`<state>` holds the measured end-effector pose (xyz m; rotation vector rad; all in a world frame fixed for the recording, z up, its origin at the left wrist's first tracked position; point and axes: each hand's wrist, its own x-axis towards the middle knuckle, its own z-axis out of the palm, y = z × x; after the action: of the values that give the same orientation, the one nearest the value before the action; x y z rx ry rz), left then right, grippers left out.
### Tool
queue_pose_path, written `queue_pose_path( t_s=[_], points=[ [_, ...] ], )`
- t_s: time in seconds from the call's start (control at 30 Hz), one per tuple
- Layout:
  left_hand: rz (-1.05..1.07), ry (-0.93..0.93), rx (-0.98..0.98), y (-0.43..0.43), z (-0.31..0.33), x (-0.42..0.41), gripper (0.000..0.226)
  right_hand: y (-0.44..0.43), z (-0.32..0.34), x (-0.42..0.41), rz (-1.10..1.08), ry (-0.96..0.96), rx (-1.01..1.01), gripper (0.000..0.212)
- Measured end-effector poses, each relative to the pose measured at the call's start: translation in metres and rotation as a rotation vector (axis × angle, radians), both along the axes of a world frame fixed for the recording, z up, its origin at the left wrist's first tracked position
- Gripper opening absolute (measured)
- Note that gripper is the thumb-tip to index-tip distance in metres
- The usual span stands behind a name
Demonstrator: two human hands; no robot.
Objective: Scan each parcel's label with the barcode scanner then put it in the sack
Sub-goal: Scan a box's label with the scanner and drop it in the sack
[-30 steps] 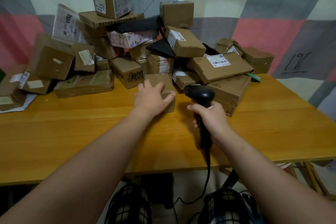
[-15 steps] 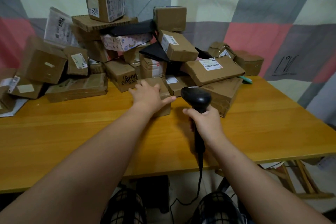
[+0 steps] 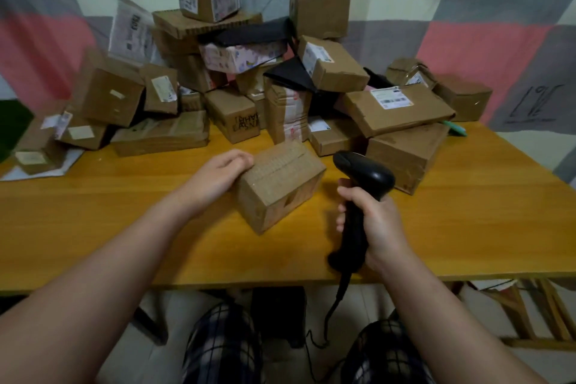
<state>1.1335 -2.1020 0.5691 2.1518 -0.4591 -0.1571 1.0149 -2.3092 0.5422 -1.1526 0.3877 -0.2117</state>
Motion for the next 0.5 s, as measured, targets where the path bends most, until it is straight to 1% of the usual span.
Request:
queue_pose_path(
  t_s=[0.07,0.1,0.13,0.2,0.23,0.27,0.3,0.4,0.43,0.47,0.5],
  points=[
    [0.087,-0.248,0.134,0.008,-0.008,-0.001,0.026,0.01,-0.005,-0.002,-0.009,-0.007,-0.03,0.002],
    [0.089,-0.3,0.167,0.007,-0.01,-0.005,0.034,0.014,-0.006,-0.003,-0.016,-0.016,-0.032,0.002],
    [0.062,-0.296,0.225,0.005,-0.01,-0.01,0.046,0.017,-0.006,-0.004,-0.026,-0.03,-0.032,0.002],
    [0.007,-0.223,0.436,-0.003,-0.009,-0.019,0.068,0.019,-0.006,-0.005,-0.042,-0.056,-0.044,0.004],
    [0.007,-0.194,0.507,-0.006,-0.008,-0.021,0.07,0.02,-0.006,-0.006,-0.048,-0.065,-0.055,0.005],
    [0.017,-0.175,0.504,-0.007,-0.007,-0.022,0.066,0.021,-0.006,-0.006,-0.056,-0.073,-0.069,0.006],
    [0.036,-0.133,0.405,-0.006,-0.004,-0.022,0.06,0.022,-0.005,-0.007,-0.062,-0.083,-0.084,0.009],
    [0.061,0.139,-0.19,-0.002,-0.002,-0.024,0.038,0.023,-0.006,-0.011,-0.054,-0.104,-0.161,0.012],
    [0.08,0.197,-0.309,-0.001,-0.003,-0.026,0.035,0.022,-0.006,-0.013,-0.046,-0.104,-0.185,0.011],
    [0.097,0.211,-0.358,0.001,-0.004,-0.028,0.036,0.022,-0.005,-0.013,-0.038,-0.106,-0.201,0.009],
    [0.102,0.196,-0.367,0.003,-0.006,-0.03,0.04,0.022,-0.004,-0.014,-0.026,-0.111,-0.199,0.008]
  ],
)
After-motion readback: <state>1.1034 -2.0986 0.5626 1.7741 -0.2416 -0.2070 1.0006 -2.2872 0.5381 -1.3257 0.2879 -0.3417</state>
